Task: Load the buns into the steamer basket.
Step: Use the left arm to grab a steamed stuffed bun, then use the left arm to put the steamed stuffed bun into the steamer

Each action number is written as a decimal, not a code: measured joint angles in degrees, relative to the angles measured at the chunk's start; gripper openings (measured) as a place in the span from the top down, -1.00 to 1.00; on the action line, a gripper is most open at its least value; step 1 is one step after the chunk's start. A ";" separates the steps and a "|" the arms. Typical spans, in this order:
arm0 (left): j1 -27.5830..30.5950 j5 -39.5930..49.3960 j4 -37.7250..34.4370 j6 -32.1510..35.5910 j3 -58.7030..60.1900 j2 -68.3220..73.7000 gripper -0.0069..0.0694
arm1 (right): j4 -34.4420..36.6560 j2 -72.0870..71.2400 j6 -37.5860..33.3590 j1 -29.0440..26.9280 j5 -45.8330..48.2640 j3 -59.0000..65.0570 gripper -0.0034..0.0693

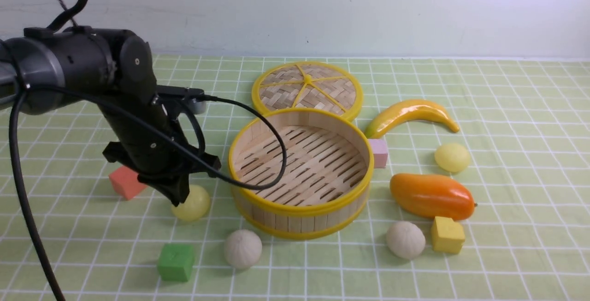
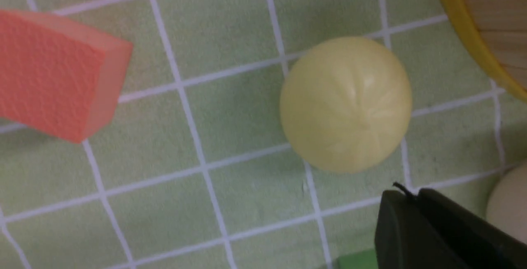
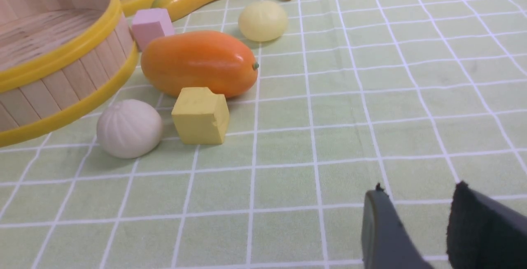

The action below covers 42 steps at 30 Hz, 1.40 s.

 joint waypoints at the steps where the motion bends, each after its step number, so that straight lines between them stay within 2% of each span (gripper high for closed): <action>1: 0.00 -0.78 0.11 0.01 -0.07 0.02 0.58 | 0.00 0.00 0.00 0.00 0.00 0.00 0.25; 2: 0.00 -0.78 0.11 0.01 -0.14 0.02 0.57 | 0.00 0.00 0.00 0.00 0.00 0.00 0.25; 7: 0.00 -5.70 1.18 0.18 -0.38 0.70 0.18 | 0.00 0.00 0.00 0.00 0.00 0.00 0.25; 10: 0.00 -6.43 2.14 0.18 -0.52 2.11 0.11 | 0.00 0.00 0.00 0.00 0.00 0.00 0.25; 16: 0.00 -6.16 2.59 0.18 -0.52 4.81 0.11 | 0.00 0.00 0.00 0.00 0.00 0.00 0.25; 28: 0.00 -7.45 2.65 0.18 -0.53 5.51 0.21 | 0.00 0.00 0.00 0.00 0.00 0.00 0.25; 34: 0.00 -6.29 2.65 0.12 -0.58 5.98 0.83 | 0.00 0.00 0.00 0.00 0.00 0.00 0.25; 42: 0.00 -3.37 2.02 0.12 -1.71 4.16 0.85 | 0.00 0.00 0.00 0.00 0.00 0.00 0.25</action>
